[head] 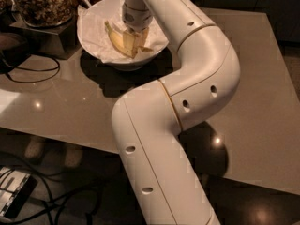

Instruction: Pick banana from white bowl

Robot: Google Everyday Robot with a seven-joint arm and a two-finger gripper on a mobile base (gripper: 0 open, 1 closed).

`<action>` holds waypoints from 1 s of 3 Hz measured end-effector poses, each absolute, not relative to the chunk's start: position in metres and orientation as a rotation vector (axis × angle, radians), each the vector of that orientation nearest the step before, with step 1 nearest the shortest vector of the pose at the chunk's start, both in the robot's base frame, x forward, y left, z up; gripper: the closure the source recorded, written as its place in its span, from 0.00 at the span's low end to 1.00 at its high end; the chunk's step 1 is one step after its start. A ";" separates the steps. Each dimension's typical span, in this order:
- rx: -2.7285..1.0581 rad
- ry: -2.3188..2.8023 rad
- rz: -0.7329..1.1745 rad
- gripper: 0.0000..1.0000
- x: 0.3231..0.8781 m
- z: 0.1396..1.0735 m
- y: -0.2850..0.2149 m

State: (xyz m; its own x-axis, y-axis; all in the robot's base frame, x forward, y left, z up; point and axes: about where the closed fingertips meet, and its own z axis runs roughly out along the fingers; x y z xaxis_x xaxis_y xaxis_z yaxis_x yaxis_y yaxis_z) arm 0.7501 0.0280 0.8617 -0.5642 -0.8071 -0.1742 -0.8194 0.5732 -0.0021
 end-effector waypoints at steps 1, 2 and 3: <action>-1.378 2.646 0.118 1.00 0.750 0.862 0.028; -1.363 2.609 0.115 1.00 0.760 0.862 0.033; -1.342 2.559 0.118 1.00 0.762 0.881 0.031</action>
Offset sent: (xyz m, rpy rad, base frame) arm -0.0029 0.0000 0.0037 0.0048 -0.0103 0.0094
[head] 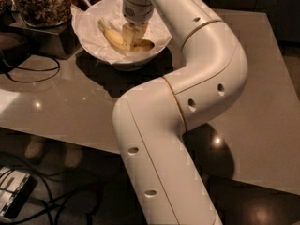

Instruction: Pick banana from white bowl

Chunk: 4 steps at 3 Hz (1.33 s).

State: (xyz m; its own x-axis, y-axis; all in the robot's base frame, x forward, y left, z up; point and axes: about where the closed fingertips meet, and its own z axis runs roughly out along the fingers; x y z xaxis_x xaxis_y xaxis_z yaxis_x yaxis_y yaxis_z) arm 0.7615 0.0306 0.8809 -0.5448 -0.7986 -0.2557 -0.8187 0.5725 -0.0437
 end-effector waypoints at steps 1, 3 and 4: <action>-1.330 2.525 0.115 1.00 0.757 0.901 0.027; -1.335 2.401 0.152 1.00 0.745 0.946 0.016; -1.335 2.401 0.151 1.00 0.745 0.946 0.016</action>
Offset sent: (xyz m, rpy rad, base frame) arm -0.0904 -0.0358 0.0935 0.1549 -0.1975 0.1084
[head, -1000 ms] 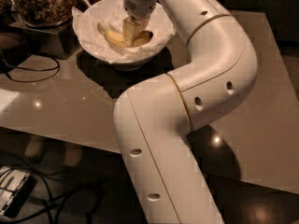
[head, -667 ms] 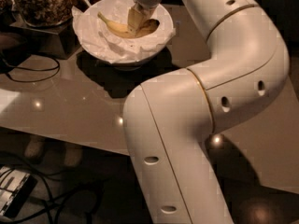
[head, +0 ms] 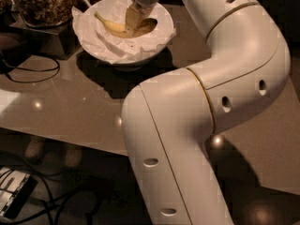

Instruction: Pick banana from white bowl

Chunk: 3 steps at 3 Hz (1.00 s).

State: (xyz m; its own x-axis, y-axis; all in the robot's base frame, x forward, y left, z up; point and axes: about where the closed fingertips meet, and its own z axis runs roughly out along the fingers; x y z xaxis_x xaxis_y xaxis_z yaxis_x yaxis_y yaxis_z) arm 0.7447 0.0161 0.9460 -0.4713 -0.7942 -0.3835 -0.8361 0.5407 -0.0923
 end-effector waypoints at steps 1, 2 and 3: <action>-1.384 2.371 0.190 1.00 0.725 0.961 0.015; -1.419 2.340 0.231 1.00 0.694 0.979 0.006; -1.412 2.338 0.237 1.00 0.690 0.980 0.005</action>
Offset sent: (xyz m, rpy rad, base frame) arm -0.1311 -0.0276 0.0411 0.0657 0.0274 0.1255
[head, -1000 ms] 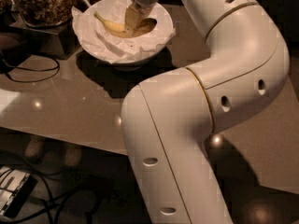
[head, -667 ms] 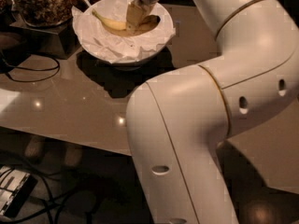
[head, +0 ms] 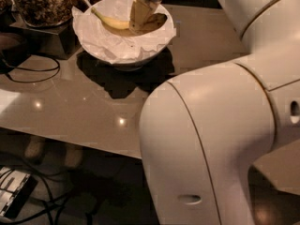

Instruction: Pick banana from white bowl

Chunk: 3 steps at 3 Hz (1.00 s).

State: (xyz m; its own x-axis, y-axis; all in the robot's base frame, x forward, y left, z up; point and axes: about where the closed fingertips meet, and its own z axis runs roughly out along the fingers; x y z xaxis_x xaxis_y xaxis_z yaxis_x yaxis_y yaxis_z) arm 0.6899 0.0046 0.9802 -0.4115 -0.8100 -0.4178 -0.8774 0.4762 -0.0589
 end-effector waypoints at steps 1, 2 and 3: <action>-1.433 2.322 0.226 1.00 0.686 0.986 0.008; -1.475 2.291 0.254 1.00 0.661 1.001 0.013; -1.537 2.234 0.291 1.00 0.627 1.017 0.023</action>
Offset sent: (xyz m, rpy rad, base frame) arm -0.0920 0.0066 0.0458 0.0284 -0.0019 0.1097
